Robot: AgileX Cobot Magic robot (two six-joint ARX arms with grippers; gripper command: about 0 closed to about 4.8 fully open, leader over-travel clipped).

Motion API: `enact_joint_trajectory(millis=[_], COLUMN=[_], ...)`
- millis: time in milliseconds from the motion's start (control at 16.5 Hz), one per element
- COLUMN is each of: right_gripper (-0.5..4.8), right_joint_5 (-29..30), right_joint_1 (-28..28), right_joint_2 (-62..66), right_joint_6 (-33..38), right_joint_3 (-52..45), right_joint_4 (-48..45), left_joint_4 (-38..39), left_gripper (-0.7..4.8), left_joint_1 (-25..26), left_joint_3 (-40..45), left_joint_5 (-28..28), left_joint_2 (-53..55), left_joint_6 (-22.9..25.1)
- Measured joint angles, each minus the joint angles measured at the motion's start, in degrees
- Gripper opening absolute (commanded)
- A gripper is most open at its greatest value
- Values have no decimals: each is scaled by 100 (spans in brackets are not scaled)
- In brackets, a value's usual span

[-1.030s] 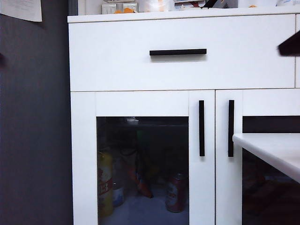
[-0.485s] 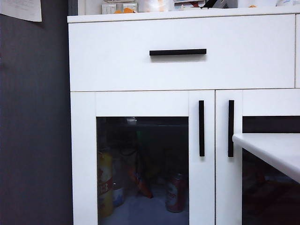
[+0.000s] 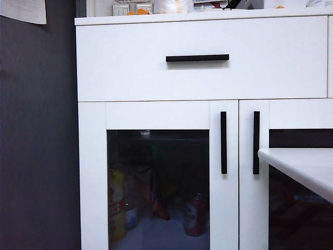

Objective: Open the left door of the white cabinet, pick up a can of beverage from the table on the right, place it inside the cabinet, and finally close the cabinet door.

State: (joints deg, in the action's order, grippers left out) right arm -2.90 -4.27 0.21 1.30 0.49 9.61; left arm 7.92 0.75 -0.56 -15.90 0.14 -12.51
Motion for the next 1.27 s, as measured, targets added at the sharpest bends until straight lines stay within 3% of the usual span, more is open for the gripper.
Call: enact_joint_trajectory(millis=[182,848,909,1030,1151,1272], right_gripper=[4,4,4,4,4,4], right_joint_5=[4,4,4,4,4,4], right_joint_1=[-2,7,7,7,7,7], right_joint_2=[0,0,0,0,0,0], right_joint_6=[0,0,0,0,0,0], right_joint_3=[0,0,0,0,0,0], right_joint_4=[0,0,0,0,0,0], left_joint_4=[0,42,24,-131,-299,-422], left_gripper=[-5,-5,-6,-5,-5,-5], left_joint_1=[216,216,216,219,219,219], left_joint_3=[2,-2,2,4,4,4], left_joint_5=[50,236,942,1727,1980,1993], left_joint_2=[2,4,7,7,7,4], left_joint_6=[0,4,164,802,1451,1626])
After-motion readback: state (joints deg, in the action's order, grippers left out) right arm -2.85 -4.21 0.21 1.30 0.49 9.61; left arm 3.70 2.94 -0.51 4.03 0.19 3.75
